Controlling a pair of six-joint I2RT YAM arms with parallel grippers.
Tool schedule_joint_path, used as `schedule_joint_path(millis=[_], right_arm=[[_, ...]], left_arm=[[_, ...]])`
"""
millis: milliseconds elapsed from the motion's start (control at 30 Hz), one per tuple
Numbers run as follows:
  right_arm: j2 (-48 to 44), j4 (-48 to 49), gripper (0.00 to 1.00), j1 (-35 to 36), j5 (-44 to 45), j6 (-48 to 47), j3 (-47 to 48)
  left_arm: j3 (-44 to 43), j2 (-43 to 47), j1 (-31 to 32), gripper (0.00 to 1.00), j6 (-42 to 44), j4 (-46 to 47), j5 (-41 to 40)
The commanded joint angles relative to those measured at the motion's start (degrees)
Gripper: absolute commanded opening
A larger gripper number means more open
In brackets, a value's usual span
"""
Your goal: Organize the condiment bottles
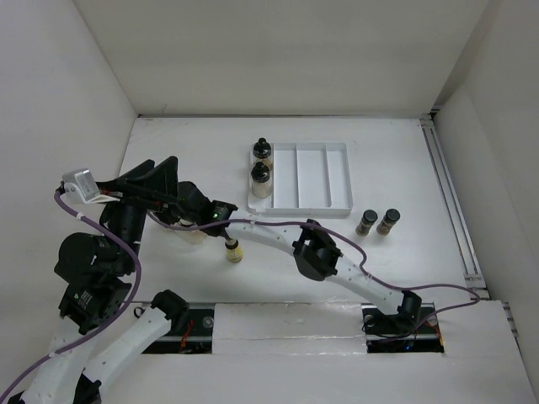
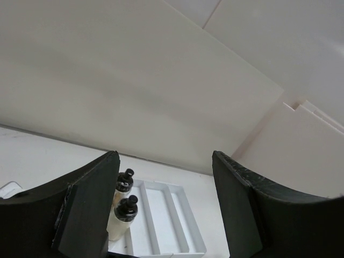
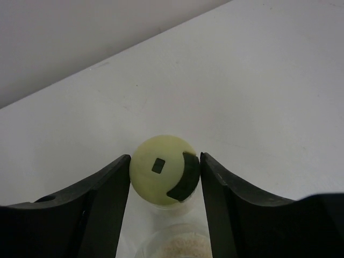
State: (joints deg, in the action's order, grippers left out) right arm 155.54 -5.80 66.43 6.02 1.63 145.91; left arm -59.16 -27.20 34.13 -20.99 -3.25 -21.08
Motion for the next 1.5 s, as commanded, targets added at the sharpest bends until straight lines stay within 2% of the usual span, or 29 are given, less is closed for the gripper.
schedule_joint_path(millis=[0, 167, 300, 600, 767, 867, 967, 1033, 1167, 1333, 1467], right_arm=[[2.0, 5.5, 0.59, 0.4, 1.1, 2.2, 3.1], [0.2, 6.0, 0.48, 0.4, 1.1, 2.2, 0.6], [-4.8, 12.8, 0.44, 0.4, -2.4, 4.2, -6.1], [-21.4, 33.4, 0.43, -6.4, -11.0, 19.7, -22.0], [-29.1, 38.6, 0.43, -11.5, -13.0, 21.8, -28.7], [-36.2, 41.6, 0.43, -16.0, -11.3, 22.4, -38.5], [-44.5, 43.3, 0.41, -20.5, -10.8, 22.4, -50.4], [-48.7, 43.9, 0.41, -24.8, -6.7, 21.2, -58.9], [-55.3, 40.9, 0.41, -31.8, -4.6, 18.2, -67.6], [-55.4, 35.1, 0.41, -36.2, -2.4, 13.9, -70.8], [-51.9, 35.1, 0.41, -37.4, -1.1, 13.4, -72.8]], left_arm=[[0.8, 0.3, -0.1, 0.66, 0.8, 2.9, 0.7], [0.8, 0.8, -0.1, 0.66, 0.8, 2.9, -0.4], [0.8, 0.8, -0.1, 0.66, 1.3, 2.9, -0.4], [0.8, 1.9, -0.1, 0.66, 1.3, 3.4, -2.0], [0.8, 1.9, -0.6, 0.66, 1.3, 3.4, -1.4], [0.8, 0.6, -0.6, 0.66, 1.3, 3.4, 0.5], [0.8, -2.5, -0.6, 0.66, 1.3, 2.1, 2.1], [0.8, -4.3, -0.6, 0.66, 0.3, 1.4, 4.3], [0.3, -9.1, -0.6, 0.66, -1.1, 0.1, 7.5], [-0.3, -13.7, -0.6, 0.66, -2.1, -1.8, 10.4], [-0.3, -15.1, -0.6, 0.66, -2.6, -2.9, 11.0]])
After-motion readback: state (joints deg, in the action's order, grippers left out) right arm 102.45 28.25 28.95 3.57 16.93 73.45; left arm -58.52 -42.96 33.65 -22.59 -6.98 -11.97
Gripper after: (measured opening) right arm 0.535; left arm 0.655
